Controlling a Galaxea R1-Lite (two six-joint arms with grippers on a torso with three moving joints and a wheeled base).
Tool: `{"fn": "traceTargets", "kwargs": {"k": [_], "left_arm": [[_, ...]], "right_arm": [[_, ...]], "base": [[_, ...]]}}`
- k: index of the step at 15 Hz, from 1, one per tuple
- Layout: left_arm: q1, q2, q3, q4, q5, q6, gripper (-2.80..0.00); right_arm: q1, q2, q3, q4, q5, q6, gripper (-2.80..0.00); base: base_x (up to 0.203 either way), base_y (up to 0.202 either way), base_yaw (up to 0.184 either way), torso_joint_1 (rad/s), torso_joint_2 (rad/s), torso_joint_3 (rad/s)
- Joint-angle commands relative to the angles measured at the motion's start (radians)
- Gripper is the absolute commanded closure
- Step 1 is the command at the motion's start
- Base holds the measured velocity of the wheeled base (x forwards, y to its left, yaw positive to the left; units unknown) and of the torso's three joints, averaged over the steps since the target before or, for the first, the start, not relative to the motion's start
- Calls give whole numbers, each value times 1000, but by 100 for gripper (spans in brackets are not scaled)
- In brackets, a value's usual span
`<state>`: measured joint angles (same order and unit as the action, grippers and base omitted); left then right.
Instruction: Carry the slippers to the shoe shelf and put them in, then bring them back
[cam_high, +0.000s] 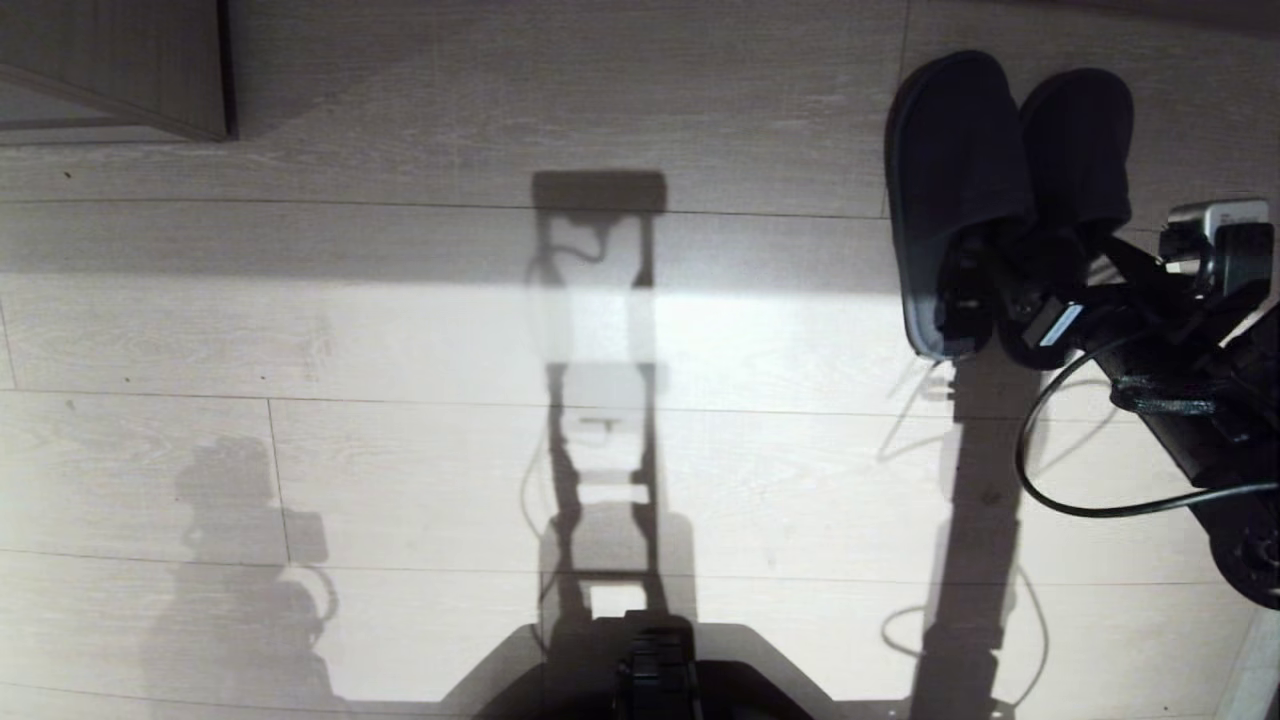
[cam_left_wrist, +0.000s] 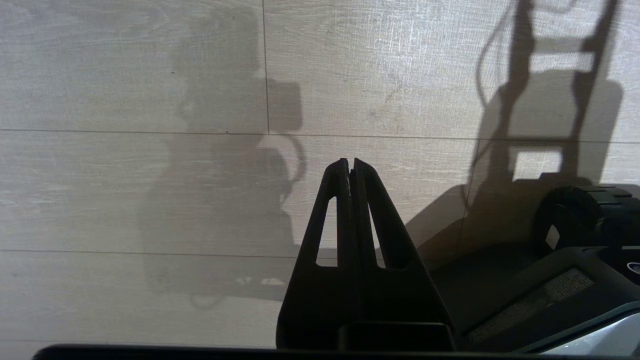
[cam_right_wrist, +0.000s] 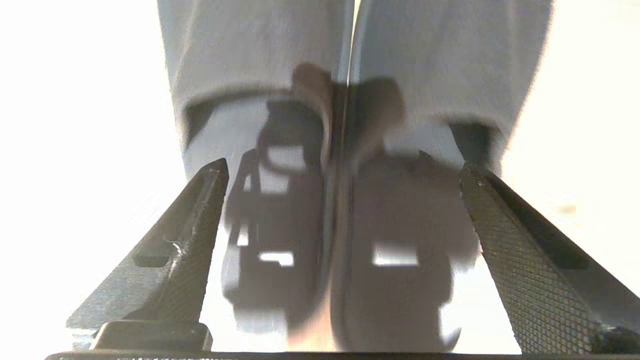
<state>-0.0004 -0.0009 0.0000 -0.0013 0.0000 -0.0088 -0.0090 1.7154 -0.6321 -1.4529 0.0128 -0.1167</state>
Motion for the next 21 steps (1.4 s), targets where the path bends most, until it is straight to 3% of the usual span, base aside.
{"fn": "traceTargets", "kwargs": {"k": [1, 3, 4, 7, 9, 17, 21], "left_arm": [[0, 0, 0, 0, 0, 0, 0], [0, 1, 0, 0, 0, 0, 0], [-1, -1, 0, 0, 0, 0, 0], [-1, 1, 0, 0, 0, 0, 0], [0, 1, 0, 0, 0, 0, 0], [-1, 1, 0, 0, 0, 0, 0], [0, 1, 0, 0, 0, 0, 0]], "right_arm": [[0, -148, 110, 5, 1, -16, -280], [0, -279, 207, 22, 6, -26, -280], [0, -347, 255, 32, 12, -29, 0], [0, -563, 364, 97, 42, -37, 0], [0, -743, 408, 220, 58, -38, 0], [0, -1498, 421, 1065, 99, -22, 0], [1, -1702, 501, 1229, 95, 14, 0]], "base": [[0, 0, 0, 0, 0, 0], [0, 0, 0, 0, 0, 0], [0, 0, 0, 0, 0, 0], [0, 0, 0, 0, 0, 0], [0, 0, 0, 0, 0, 0], [0, 0, 0, 0, 0, 0], [0, 0, 0, 0, 0, 0]]}}
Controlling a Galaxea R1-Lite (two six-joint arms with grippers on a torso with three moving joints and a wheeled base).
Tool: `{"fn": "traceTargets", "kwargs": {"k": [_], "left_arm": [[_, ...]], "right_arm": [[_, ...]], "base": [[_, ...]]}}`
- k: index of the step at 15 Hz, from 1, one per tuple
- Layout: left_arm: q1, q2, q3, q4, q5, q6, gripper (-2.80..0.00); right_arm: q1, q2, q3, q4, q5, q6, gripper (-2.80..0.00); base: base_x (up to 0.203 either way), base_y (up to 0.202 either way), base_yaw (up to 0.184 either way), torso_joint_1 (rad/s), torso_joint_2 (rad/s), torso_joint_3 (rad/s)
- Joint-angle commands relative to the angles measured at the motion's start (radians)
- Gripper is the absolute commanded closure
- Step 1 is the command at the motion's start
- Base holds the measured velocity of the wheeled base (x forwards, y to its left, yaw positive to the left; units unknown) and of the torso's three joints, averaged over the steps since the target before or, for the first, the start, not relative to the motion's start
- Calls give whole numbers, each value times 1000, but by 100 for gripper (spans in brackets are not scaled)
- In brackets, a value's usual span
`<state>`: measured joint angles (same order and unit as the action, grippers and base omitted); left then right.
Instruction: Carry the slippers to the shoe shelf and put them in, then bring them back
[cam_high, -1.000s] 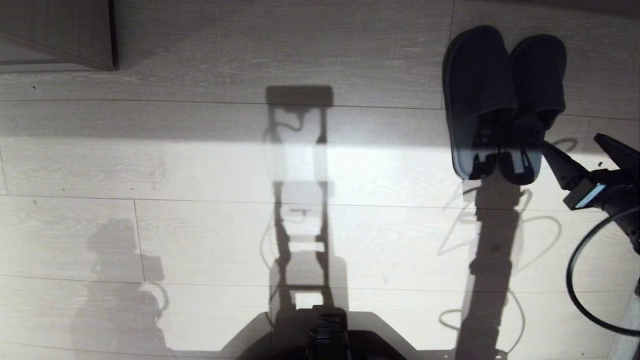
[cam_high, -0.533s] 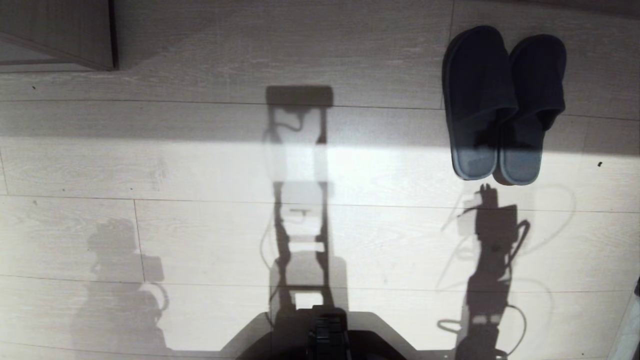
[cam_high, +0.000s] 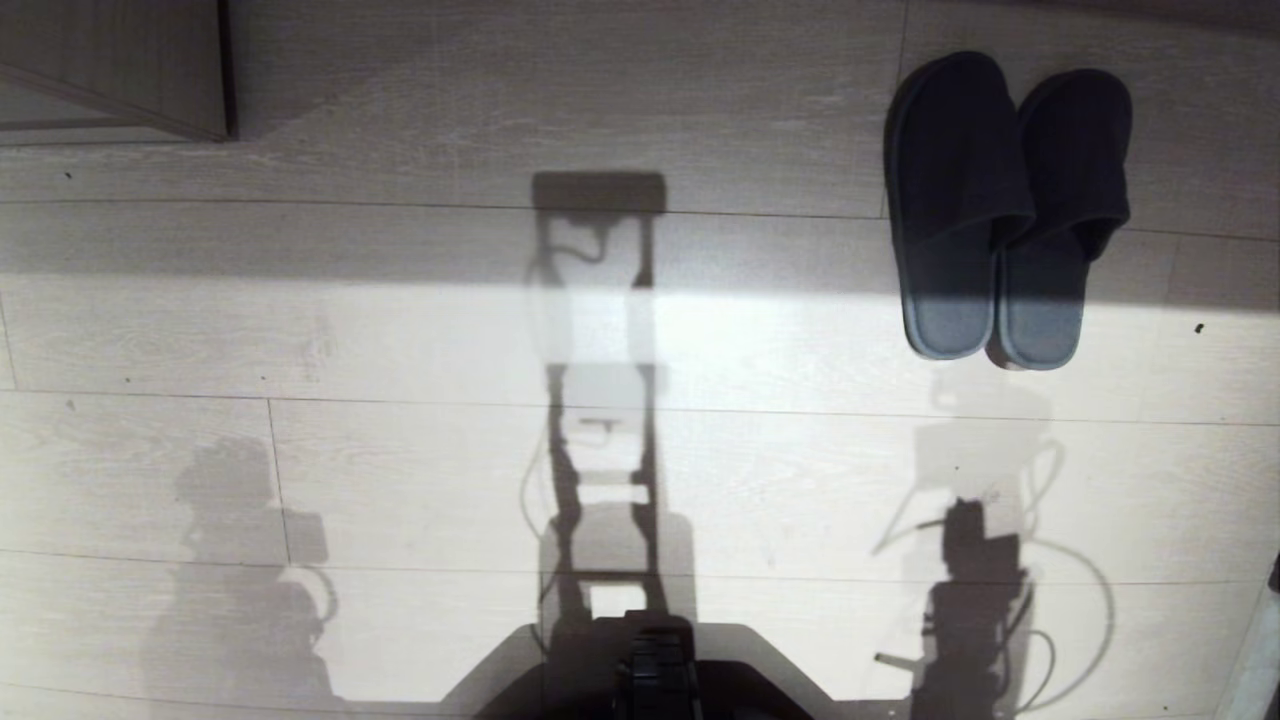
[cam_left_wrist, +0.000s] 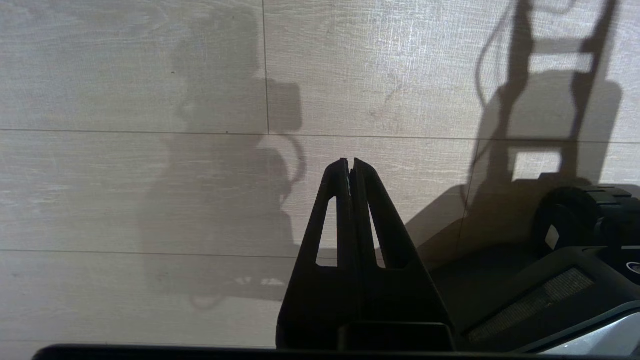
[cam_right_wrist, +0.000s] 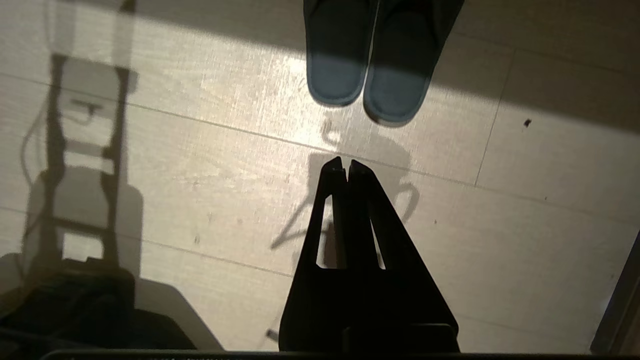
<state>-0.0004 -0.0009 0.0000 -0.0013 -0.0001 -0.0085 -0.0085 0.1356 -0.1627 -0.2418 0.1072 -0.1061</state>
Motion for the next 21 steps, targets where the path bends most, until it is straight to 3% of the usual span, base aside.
{"fn": "traceTargets", "kwargs": {"k": [1, 3, 9, 13, 21], "left_arm": [[-1, 1, 0, 0, 0, 1, 0], [-1, -1, 0, 0, 0, -1, 0], [0, 1, 0, 0, 0, 2, 0], [0, 1, 0, 0, 0, 4, 0], [0, 0, 0, 0, 0, 1, 0]], "right_arm": [[0, -132, 83, 19, -5, 9, 0], [1, -136, 162, -5, -32, 12, 0], [1, -136, 160, 260, -98, 14, 0], [1, -136, 163, 240, -98, 9, 0], [1, -136, 163, 242, -98, 31, 0]], "base": [[0, 0, 0, 0, 0, 0], [0, 0, 0, 0, 0, 0], [0, 0, 0, 0, 0, 0], [0, 0, 0, -1, 0, 12], [0, 0, 0, 3, 2, 188]]}}
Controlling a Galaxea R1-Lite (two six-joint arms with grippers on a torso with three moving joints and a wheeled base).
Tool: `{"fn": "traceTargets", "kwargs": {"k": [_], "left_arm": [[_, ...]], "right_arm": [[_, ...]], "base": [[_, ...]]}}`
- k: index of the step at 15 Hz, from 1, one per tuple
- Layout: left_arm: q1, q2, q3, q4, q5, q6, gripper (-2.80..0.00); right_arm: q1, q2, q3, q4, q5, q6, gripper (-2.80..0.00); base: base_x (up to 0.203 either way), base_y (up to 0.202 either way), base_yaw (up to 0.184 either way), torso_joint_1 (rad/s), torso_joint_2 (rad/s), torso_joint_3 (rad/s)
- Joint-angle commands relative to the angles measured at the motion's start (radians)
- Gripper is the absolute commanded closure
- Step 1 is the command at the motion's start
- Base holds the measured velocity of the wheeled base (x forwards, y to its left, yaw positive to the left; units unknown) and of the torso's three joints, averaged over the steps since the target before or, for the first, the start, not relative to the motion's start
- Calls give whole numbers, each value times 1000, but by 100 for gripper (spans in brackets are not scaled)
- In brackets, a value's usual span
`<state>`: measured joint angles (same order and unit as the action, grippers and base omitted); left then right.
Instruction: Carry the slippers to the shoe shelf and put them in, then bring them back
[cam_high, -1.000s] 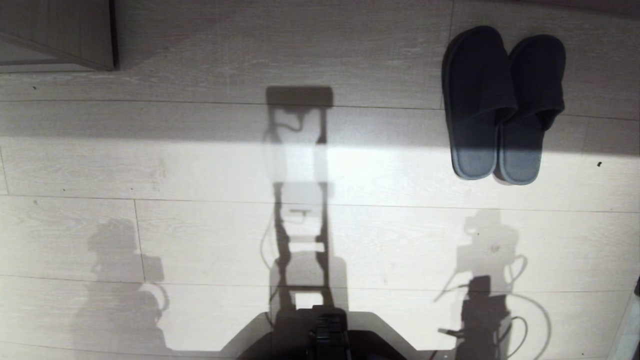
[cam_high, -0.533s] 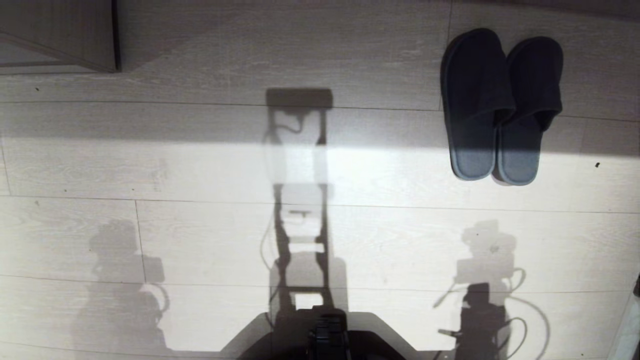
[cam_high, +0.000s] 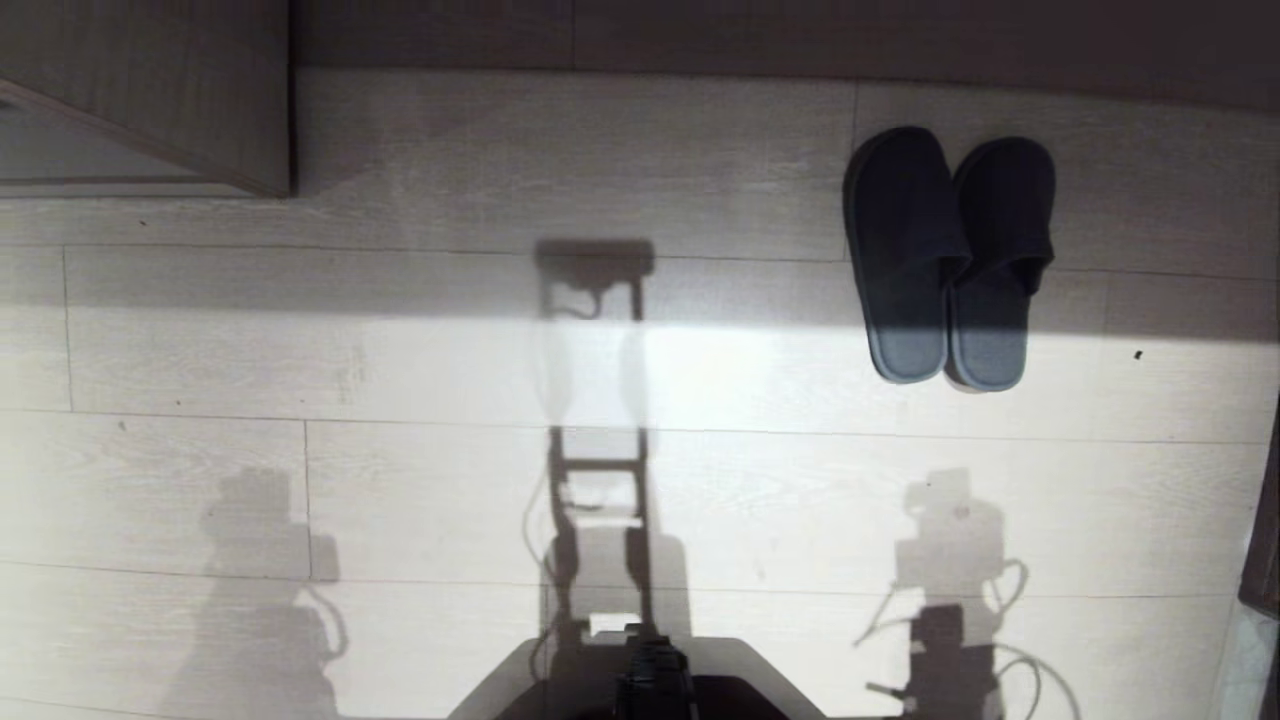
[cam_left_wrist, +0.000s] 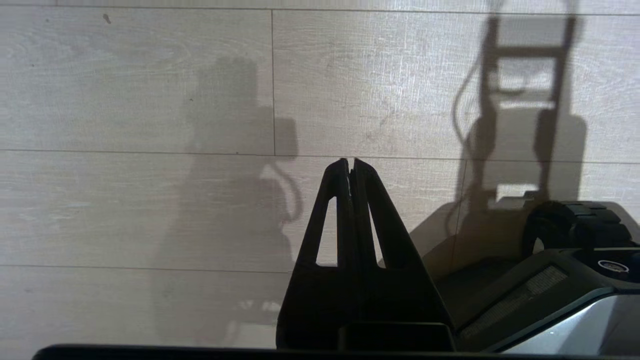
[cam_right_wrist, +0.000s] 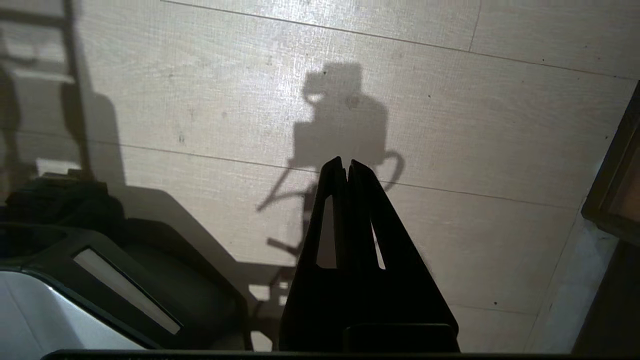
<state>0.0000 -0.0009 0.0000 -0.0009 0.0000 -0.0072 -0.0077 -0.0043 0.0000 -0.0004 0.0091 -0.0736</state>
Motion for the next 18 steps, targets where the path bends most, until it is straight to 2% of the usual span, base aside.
{"fn": "traceTargets", "kwargs": {"k": [1, 18], "left_arm": [[0, 1, 0, -1, 0, 0, 0], [0, 1, 0, -1, 0, -2, 0]], "right_arm": [[-1, 4, 0, 0, 0, 0, 0], [0, 4, 0, -1, 0, -3, 0]], "base": [[0, 0, 0, 2, 0, 200], [0, 0, 0, 1, 4, 205]]}}
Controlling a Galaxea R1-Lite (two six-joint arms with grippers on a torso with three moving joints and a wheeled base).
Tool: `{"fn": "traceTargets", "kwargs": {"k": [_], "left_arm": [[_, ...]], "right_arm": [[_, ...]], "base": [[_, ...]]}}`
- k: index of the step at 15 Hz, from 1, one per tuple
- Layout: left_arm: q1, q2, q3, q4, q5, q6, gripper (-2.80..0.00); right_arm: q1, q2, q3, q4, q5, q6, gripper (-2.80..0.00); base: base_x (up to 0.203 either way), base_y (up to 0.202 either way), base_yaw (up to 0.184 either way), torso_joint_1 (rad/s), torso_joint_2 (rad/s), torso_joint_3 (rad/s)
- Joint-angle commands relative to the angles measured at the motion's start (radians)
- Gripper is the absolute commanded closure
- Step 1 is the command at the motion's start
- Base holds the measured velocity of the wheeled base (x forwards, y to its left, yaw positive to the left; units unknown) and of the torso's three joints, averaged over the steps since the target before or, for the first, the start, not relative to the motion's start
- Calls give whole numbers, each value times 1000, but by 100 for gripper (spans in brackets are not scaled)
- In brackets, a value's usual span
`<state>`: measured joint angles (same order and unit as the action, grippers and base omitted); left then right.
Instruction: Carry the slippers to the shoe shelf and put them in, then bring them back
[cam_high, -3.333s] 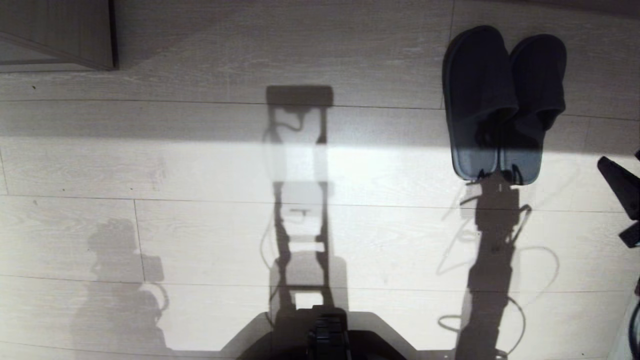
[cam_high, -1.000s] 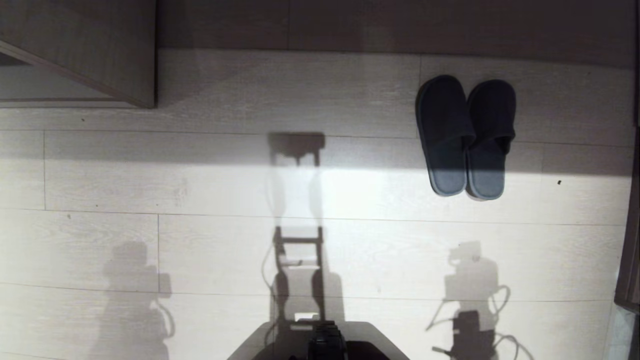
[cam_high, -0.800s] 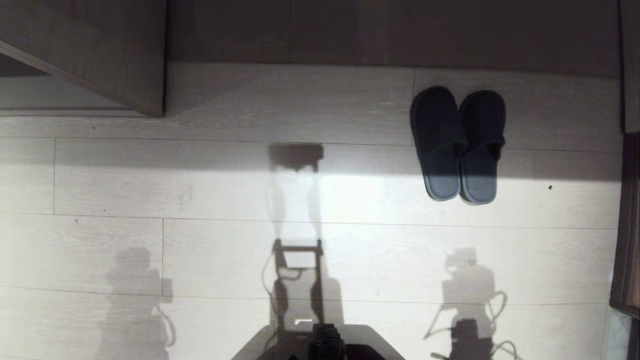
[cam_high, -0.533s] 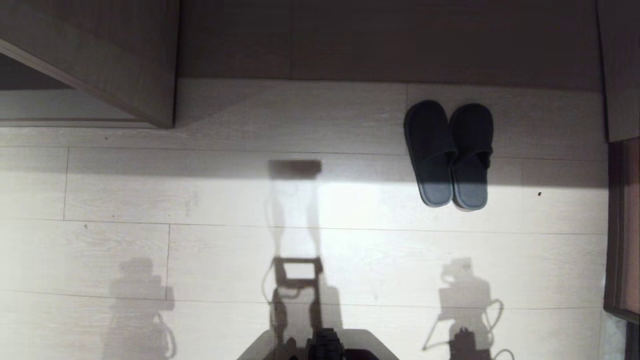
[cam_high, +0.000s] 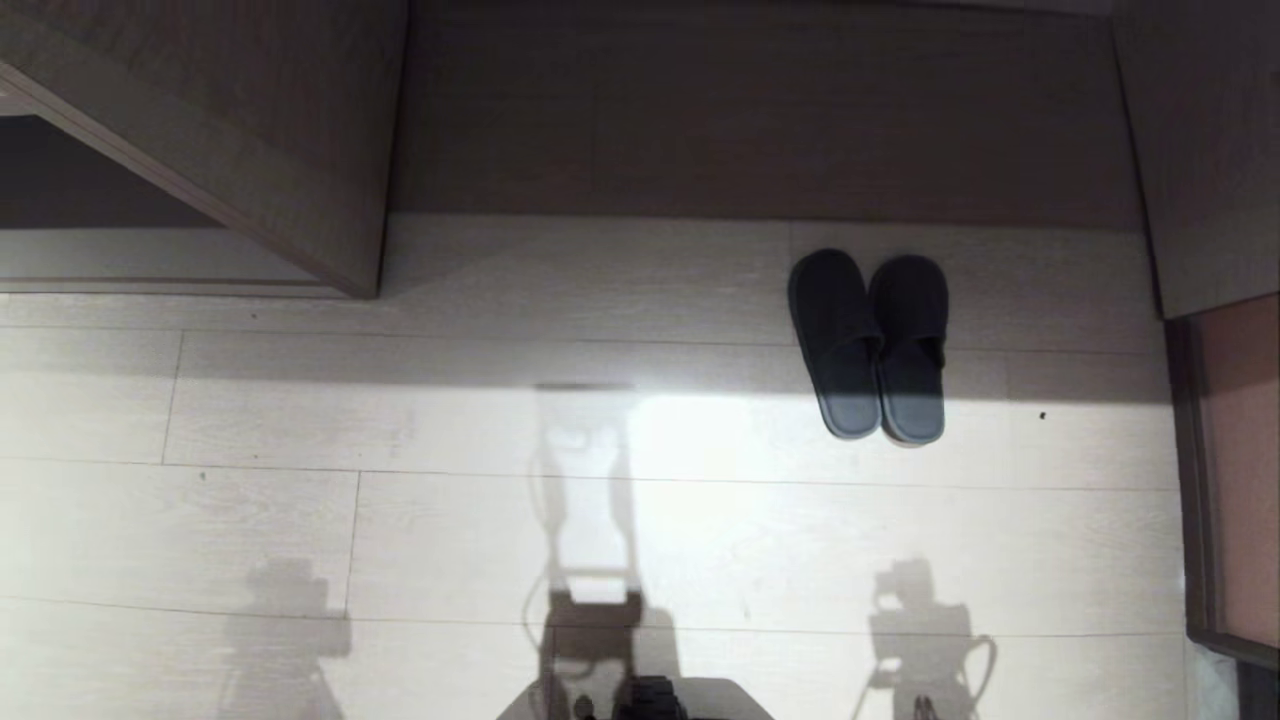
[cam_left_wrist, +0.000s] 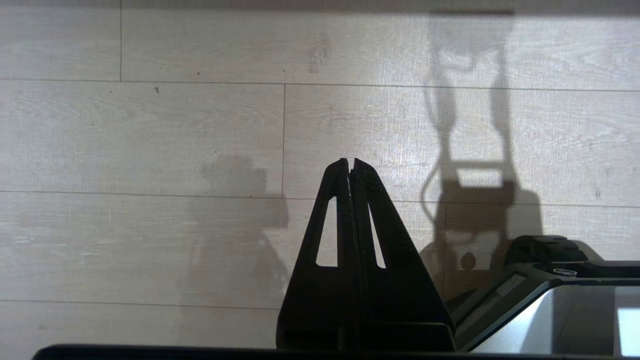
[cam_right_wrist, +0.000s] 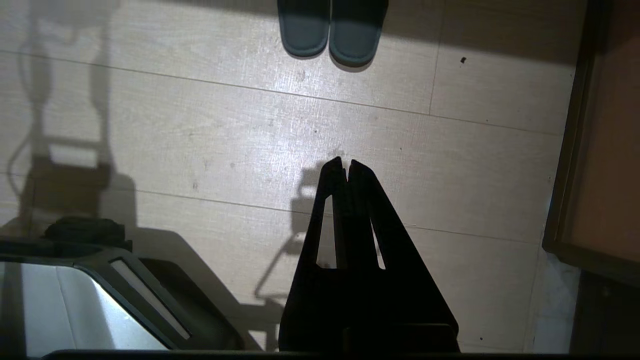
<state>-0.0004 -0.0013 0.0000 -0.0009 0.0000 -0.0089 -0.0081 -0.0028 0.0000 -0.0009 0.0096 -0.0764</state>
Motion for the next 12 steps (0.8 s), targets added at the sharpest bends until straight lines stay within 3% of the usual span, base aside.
{"fn": "traceTargets", "kwargs": {"k": [1, 12], "left_arm": [[-1, 1, 0, -1, 0, 0, 0], [0, 1, 0, -1, 0, 0, 0]], "right_arm": [[-1, 3, 0, -1, 1, 0, 0], [0, 3, 0, -1, 1, 0, 0]], "base": [[0, 0, 0, -1, 2, 205], [0, 0, 0, 2, 3, 202]]}}
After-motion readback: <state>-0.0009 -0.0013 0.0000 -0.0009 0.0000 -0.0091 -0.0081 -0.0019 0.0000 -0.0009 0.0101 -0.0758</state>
